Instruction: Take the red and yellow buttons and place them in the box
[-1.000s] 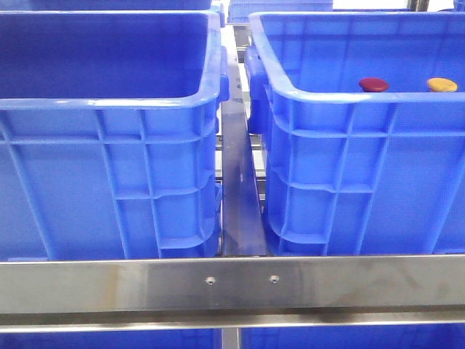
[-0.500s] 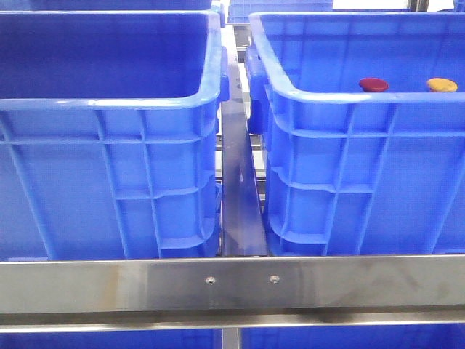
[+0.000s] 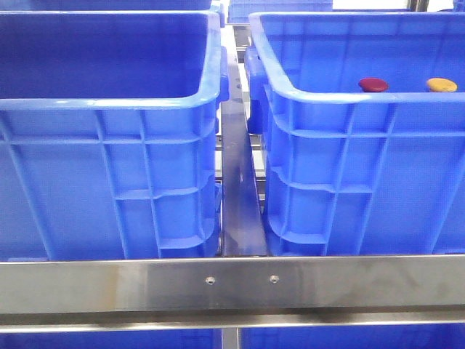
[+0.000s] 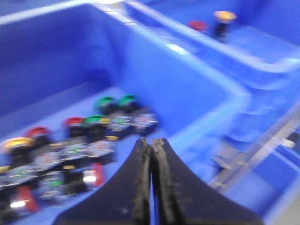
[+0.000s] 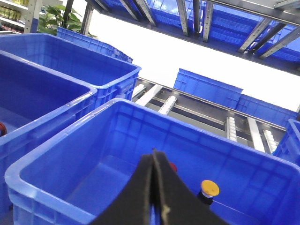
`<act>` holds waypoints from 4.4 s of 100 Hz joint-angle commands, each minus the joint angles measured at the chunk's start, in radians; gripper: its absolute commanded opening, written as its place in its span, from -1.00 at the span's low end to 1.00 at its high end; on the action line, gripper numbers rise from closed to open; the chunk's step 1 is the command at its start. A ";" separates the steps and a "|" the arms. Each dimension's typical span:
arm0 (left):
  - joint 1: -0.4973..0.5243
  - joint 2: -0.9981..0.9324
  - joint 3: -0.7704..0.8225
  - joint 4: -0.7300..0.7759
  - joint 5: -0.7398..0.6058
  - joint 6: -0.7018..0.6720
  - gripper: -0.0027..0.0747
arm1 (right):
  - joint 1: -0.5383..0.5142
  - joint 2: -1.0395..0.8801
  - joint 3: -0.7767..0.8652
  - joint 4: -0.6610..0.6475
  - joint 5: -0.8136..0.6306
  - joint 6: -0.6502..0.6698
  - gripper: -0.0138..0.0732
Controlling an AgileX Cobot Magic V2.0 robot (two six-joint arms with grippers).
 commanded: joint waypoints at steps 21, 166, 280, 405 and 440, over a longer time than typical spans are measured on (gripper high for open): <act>0.161 -0.002 -0.013 0.006 -0.136 -0.010 -0.98 | -0.008 0.011 -0.024 0.020 -0.033 -0.004 -0.84; 0.621 -0.646 0.407 0.522 0.053 -0.709 -0.98 | -0.008 0.012 -0.023 0.020 -0.033 -0.004 -0.84; 0.621 -0.646 0.407 0.522 0.053 -0.709 -0.98 | -0.008 0.012 0.007 0.020 -0.084 -0.004 -0.84; 0.621 -0.646 0.407 0.522 0.053 -0.709 -0.98 | 0.065 -0.109 0.349 -1.146 -0.480 1.308 -0.84; 0.621 -0.646 0.407 0.522 0.053 -0.709 -0.98 | 0.058 -0.109 0.349 -1.146 -0.464 1.308 -0.84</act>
